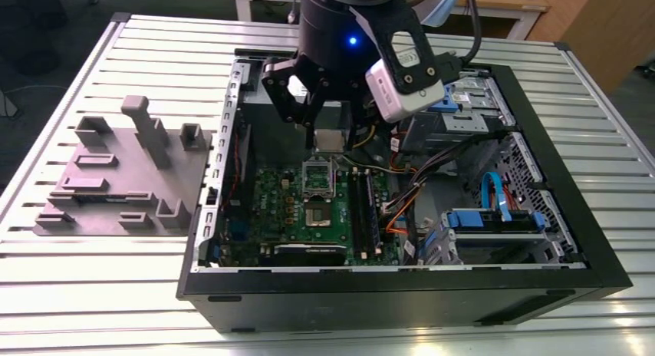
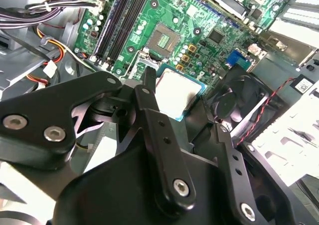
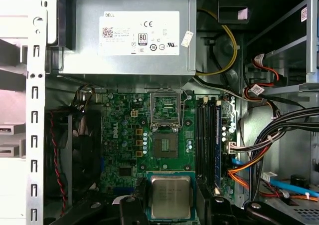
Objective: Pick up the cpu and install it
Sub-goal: 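Place the cpu into insertion slot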
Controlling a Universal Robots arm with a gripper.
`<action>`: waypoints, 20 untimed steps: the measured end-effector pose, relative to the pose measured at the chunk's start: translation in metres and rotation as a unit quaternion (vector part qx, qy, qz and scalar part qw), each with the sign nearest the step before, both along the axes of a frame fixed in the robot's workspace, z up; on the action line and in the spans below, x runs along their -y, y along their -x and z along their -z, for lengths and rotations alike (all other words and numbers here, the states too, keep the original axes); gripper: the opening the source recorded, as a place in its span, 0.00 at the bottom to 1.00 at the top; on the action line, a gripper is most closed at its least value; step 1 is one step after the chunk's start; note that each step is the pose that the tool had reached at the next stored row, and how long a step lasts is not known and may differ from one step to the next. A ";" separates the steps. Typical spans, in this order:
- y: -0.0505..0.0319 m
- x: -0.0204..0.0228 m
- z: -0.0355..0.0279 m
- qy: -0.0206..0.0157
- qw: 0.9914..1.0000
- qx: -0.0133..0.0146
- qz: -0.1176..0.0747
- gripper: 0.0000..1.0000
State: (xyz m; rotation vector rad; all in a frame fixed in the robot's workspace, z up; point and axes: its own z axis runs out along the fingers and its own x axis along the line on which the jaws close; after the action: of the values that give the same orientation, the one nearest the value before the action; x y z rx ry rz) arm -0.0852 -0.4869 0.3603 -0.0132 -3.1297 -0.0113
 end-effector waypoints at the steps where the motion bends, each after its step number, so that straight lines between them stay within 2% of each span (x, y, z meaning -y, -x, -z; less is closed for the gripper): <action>1: 0.0000 0.0000 0.0001 0.000 1.000 0.000 0.000 0.47; 9: 0.0000 -0.0001 0.0051 0.000 1.000 0.000 0.000 0.47; 20: 0.0000 -0.0001 0.0055 0.000 1.000 0.000 0.000 0.47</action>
State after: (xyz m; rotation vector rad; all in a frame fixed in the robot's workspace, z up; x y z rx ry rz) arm -0.0853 -0.4868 0.3548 -0.0133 -3.1296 -0.0112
